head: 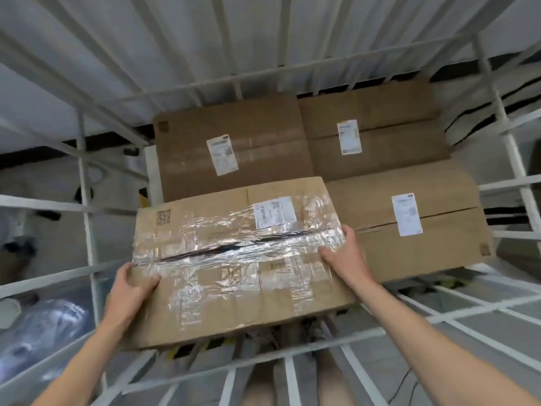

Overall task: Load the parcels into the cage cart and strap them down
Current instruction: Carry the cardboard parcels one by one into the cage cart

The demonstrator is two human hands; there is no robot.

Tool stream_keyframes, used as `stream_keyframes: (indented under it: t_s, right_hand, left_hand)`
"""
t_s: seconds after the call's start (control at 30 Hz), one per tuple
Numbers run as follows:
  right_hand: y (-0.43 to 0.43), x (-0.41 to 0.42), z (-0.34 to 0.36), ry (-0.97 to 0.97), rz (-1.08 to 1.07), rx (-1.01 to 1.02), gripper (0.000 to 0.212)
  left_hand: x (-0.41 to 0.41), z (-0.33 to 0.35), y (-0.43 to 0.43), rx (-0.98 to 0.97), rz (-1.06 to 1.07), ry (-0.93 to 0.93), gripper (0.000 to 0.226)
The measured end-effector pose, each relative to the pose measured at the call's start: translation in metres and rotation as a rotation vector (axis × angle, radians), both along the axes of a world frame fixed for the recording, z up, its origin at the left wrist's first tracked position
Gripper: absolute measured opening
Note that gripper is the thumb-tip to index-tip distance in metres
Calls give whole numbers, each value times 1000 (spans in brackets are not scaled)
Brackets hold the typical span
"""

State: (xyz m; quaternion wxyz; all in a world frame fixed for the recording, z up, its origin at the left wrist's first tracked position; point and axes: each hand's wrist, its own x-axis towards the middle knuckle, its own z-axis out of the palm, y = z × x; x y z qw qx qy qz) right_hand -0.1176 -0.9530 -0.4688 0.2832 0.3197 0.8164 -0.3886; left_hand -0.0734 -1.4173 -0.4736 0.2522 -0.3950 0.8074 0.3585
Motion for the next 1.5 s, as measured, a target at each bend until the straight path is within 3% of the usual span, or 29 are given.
stream_keyframes:
  t_s: [0.1, 0.27, 0.33, 0.4, 0.5, 0.6, 0.77, 0.93, 1.23, 1.5]
  right_hand:
    - [10, 0, -40, -17, -32, 11, 88]
    - [26, 23, -97, -106, 41, 44, 95]
    - [21, 34, -111, -96, 174, 153, 95]
    - [4, 47, -120, -94, 464, 287, 104]
    - [-27, 61, -135, -142, 777, 332, 111]
    - [-32, 53, -147, -218, 834, 339, 114]
    - [-20, 39, -143, -227, 838, 277, 106]
    - [-4, 31, -77, -195, 763, 239, 96]
    - [74, 75, 156, -49, 540, 297, 86]
    - [186, 189, 305, 50, 15, 483, 83]
  left_hand:
    - [-1, -44, 11, 2, -64, -35, 90]
    - [13, -108, 40, 38, -33, -78, 106]
    - [17, -126, 47, 17, -71, -102, 111]
    - [20, -139, 50, 3, -141, -194, 119]
    - [26, -148, 60, -74, -250, -259, 114]
    - [31, -152, 74, -174, -545, -224, 97]
    - [8, -144, 84, -176, -625, -343, 97]
    - [-9, -78, 125, -160, -677, -284, 85]
    - [-7, 143, 313, -34, -959, -4, 80]
    - [39, 294, 500, 93, -1358, 203, 80]
